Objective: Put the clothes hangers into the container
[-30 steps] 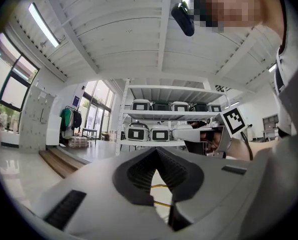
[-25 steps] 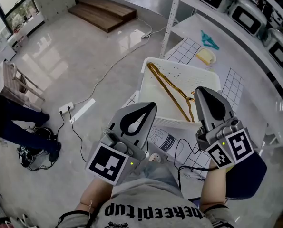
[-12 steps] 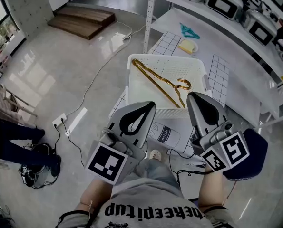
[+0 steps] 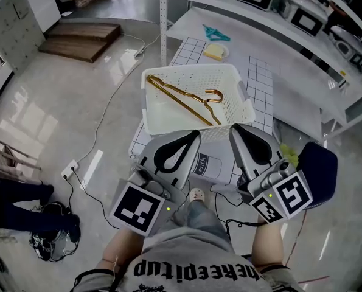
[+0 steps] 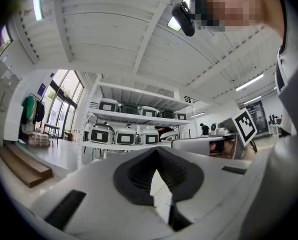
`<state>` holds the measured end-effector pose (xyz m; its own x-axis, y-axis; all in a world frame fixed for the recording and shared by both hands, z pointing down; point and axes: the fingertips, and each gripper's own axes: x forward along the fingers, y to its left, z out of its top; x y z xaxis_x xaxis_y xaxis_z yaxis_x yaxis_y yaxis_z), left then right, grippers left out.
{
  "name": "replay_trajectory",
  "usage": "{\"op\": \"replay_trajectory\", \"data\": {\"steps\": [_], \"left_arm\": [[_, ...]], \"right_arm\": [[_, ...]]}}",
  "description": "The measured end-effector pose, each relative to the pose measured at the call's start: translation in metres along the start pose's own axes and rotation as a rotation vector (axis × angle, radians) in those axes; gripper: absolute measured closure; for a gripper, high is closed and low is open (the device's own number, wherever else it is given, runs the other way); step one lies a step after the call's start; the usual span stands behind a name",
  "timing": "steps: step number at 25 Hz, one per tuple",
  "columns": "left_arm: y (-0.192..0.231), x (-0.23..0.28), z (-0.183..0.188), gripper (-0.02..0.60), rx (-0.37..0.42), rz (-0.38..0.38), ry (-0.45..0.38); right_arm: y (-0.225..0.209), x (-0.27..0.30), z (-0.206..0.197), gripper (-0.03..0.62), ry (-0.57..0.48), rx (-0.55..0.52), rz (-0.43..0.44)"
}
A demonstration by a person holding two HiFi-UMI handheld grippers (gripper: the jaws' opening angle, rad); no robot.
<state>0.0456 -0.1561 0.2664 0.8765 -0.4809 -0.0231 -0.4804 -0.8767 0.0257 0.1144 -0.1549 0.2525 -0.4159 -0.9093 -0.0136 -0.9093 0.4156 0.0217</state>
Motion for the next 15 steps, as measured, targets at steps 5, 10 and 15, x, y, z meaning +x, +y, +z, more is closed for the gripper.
{"op": "replay_trajectory", "data": {"steps": [5,10,15], "left_arm": [[-0.017,0.003,0.004,0.566,0.005,-0.057,-0.002],[-0.032,0.003,0.005,0.566,0.007,-0.096,-0.002],[-0.043,0.003,0.006,0.566,0.009,-0.125,0.001]], "right_arm": [[0.002,-0.018,0.002,0.583,-0.002,0.002,-0.043],[0.007,-0.034,0.001,0.583,-0.003,0.009,-0.07],[0.012,-0.044,-0.002,0.583,-0.005,0.024,-0.087]]}}
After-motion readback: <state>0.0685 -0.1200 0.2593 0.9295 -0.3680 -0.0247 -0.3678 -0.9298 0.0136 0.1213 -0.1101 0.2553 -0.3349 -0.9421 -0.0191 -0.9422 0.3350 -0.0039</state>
